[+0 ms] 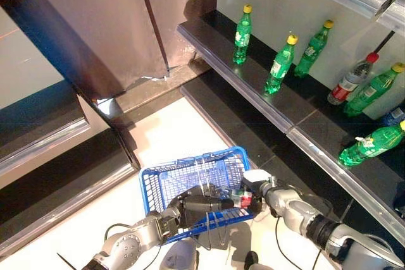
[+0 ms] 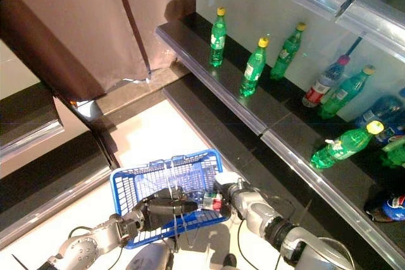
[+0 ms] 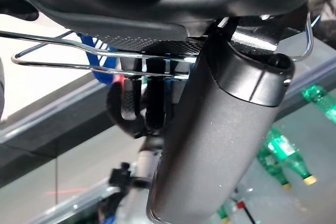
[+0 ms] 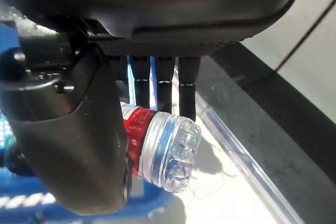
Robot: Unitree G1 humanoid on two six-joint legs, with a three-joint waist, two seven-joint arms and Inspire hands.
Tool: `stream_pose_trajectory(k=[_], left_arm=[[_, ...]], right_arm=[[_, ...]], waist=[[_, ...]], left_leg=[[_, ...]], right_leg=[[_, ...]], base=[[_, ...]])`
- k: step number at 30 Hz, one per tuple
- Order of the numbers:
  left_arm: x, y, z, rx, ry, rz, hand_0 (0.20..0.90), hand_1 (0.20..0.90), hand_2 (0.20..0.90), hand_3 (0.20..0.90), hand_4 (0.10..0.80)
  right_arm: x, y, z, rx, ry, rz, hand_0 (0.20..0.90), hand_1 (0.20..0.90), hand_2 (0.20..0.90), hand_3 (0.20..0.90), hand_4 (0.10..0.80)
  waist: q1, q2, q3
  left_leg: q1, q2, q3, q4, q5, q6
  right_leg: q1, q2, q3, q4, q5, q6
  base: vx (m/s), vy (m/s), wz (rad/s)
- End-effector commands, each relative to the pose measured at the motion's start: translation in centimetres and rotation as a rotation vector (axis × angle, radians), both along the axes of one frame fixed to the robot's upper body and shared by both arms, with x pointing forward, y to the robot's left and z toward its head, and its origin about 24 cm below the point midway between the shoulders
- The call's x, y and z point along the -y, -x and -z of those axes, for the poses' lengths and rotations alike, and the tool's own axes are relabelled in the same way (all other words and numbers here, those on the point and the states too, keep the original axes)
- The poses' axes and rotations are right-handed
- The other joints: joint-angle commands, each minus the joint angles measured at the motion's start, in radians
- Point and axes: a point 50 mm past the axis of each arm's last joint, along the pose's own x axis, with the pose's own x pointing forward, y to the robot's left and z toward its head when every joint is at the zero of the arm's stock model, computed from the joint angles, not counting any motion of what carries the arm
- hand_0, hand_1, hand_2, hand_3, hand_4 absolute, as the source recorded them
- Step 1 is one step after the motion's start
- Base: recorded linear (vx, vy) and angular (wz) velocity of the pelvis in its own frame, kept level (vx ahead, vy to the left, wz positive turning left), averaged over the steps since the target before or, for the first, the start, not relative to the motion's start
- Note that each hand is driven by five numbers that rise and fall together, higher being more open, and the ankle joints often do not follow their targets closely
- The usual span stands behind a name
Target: Pick up the drink and place into the basket.
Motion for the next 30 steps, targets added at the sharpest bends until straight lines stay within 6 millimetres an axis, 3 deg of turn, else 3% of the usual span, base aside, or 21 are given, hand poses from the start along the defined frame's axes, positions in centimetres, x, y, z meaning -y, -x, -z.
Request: stream_pose_trajectory(k=[1,7,17,29,30], left_arm=[[8.8,0.5,-8.3,0.224,0.535,0.312,0.3,0.3,0.3,0.2,0.1],[10.0,0.4,-8.8,0.217,0.534,0.36,0.3,0.3,0.3,0.2,0.1],[11.6,0.0,-9.7,0.258,0.552,0.426,0.3,0.3,0.3,0.2,0.1],[12.6,-1.6,-11.8,0.375,0.601,0.458,0.3,0.3,0.3,0.2,0.1],[12.7,-1.7,-11.9,0.386,0.606,0.463,0.3,0.3,0.3,0.2,0.1]], right_arm=[[-3.7,-4.3,-5.5,0.193,-0.04,-0.105,0.3,0.3,0.3,0.2,0.1],[-5.7,-5.1,-7.1,0.203,-0.122,-0.135,0.3,0.3,0.3,0.2,0.1],[-8.2,-5.0,-6.9,0.155,-0.119,-0.16,0.3,0.3,0.3,0.2,0.1],[-4.7,-5.0,-2.4,0.053,0.044,-0.016,0.3,0.3,0.3,0.2,0.1],[-4.3,-5.1,-2.2,0.068,0.046,-0.007,0.453,0.453,0.453,0.378,0.278]], waist=[[0.041,-0.01,-0.114],[0.04,-0.004,-0.097],[0.047,0.008,-0.064],[0.053,0.035,-0.01],[0.053,0.038,-0.003]], left_leg=[[0.091,0.037,0.019,0.01,-0.166,-0.022],[0.077,0.03,0.01,0.013,-0.162,-0.019],[0.048,0.017,-0.001,0.026,-0.157,-0.012],[-0.002,0.004,-0.009,0.037,-0.15,-0.008],[-0.006,0.003,-0.009,0.036,-0.149,-0.008]], right_leg=[[-0.12,-0.032,0.022,0.044,0.058,-0.004],[-0.133,-0.036,0.027,0.051,0.059,-0.005],[-0.157,-0.045,0.022,0.063,0.061,-0.013],[-0.209,-0.053,0.01,0.079,0.067,-0.021],[-0.214,-0.054,0.009,0.079,0.069,-0.021]], base=[[0.0,0.0,0.0],[0.0,0.0,0.0],[-0.01,0.005,0.0],[-0.057,0.021,0.06],[-0.071,0.016,0.03]])
